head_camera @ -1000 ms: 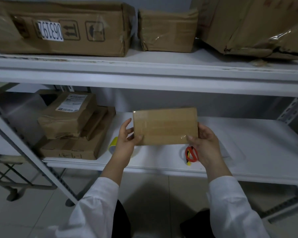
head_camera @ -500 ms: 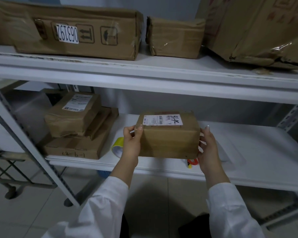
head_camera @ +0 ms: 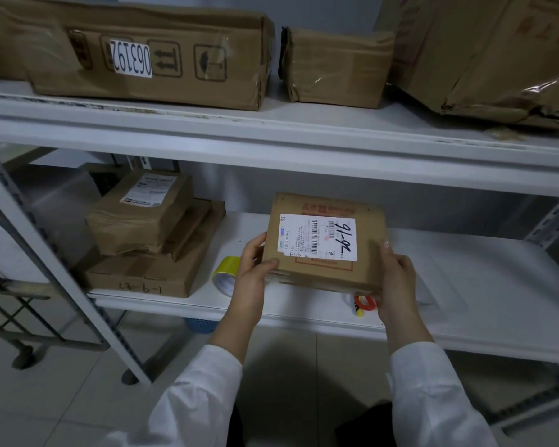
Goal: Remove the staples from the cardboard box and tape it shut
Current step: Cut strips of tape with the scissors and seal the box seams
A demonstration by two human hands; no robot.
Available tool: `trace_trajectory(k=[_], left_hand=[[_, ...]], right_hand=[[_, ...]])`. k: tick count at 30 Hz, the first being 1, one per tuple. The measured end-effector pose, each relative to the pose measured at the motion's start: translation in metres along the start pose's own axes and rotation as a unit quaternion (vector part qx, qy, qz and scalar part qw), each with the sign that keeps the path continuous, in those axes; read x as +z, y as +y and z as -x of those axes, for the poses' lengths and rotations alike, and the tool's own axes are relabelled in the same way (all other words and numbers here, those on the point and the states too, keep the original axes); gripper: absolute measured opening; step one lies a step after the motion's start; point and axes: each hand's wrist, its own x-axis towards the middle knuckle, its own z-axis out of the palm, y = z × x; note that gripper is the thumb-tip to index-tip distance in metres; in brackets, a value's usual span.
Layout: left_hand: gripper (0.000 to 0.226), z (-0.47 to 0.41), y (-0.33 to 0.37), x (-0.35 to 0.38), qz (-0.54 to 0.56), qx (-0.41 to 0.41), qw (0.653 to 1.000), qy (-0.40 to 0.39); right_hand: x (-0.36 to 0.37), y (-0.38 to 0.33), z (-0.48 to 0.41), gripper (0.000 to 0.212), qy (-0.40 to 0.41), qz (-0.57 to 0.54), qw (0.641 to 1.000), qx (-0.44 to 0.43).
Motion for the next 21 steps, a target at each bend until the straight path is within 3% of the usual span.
trace_trajectory(k=[7,12,18,21], left_hand=[[0.036,0.003,-0.004,0.002,-0.033,0.014,0.999,0.01],[0.046,0.001,0.001,0.004,-0.051,0.024,0.998,0.035],[0.062,0.0,0.006,0.007,-0.098,-0.005,0.995,0.016],[0.058,-0.002,0.006,0.007,-0.09,-0.033,0.995,0.02]], right_hand=[[0.001,0.002,0.0,0.03,0.026,0.039,0.999,-0.009],[0.001,0.006,0.006,0.038,-0.011,0.047,0.998,-0.041],[0.002,-0.001,0.002,0.018,-0.003,0.036,0.999,-0.023],[0.0,-0.001,0.001,0.01,-0.008,0.022,0.999,-0.022]])
